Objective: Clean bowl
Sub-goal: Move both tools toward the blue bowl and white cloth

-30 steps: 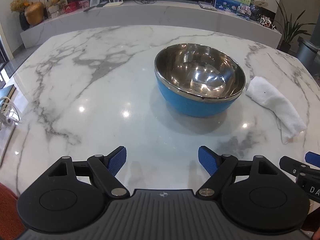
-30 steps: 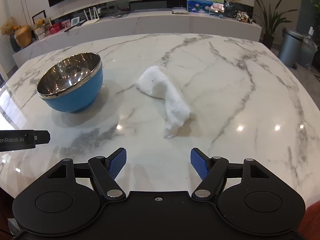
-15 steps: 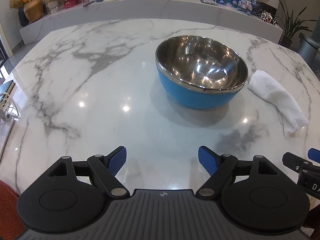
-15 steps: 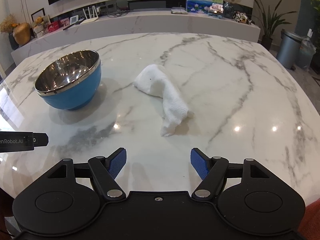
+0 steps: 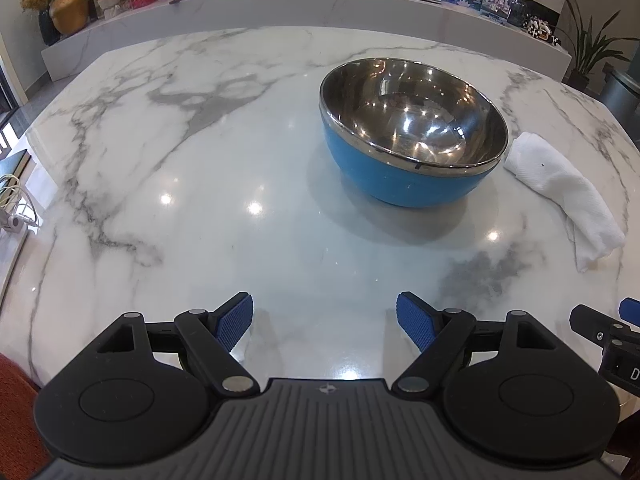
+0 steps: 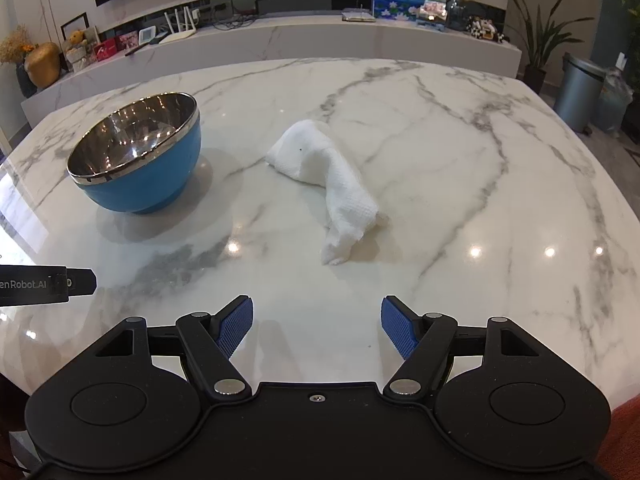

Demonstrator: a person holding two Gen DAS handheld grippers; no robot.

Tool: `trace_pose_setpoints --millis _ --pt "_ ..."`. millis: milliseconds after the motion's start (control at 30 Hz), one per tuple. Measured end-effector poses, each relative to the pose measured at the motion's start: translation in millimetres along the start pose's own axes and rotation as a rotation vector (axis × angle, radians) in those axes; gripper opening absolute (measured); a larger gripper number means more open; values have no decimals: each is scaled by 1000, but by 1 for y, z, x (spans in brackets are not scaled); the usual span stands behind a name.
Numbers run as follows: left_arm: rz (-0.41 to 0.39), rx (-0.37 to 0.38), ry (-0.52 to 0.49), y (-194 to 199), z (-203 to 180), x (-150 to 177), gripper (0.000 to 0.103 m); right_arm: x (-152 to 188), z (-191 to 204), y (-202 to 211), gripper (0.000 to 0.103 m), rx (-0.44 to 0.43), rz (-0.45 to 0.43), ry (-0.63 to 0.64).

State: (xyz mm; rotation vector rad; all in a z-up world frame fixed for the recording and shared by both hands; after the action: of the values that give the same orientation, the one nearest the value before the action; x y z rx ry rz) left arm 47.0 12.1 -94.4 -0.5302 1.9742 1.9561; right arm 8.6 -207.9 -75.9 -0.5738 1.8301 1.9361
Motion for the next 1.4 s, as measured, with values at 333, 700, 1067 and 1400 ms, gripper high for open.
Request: trace_pose_setpoints --millis 333,700,1067,1400 --pt "13 8 1 -1 1 2 79 1 2 -1 69 10 5 12" --pt "14 3 8 -1 -2 4 79 1 4 0 69 8 1 19" --pt "19 -1 9 0 -2 5 79 2 5 1 69 5 -2 27" --pt "30 2 5 -2 -2 6 79 3 6 0 69 5 8 30"
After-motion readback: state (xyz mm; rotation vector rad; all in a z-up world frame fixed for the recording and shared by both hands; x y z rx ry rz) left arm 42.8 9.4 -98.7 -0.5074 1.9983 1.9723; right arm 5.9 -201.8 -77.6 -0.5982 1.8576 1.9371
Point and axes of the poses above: each gripper's, at about its wrist camera, not at the fingertips, and y roughly against the way its jaws point, z to its left, x to its underside, the point moved 9 cm from there along -y, roughly the way its jaws point, and after that the axes turned 4 degrees about z, right-handed, at the moved point
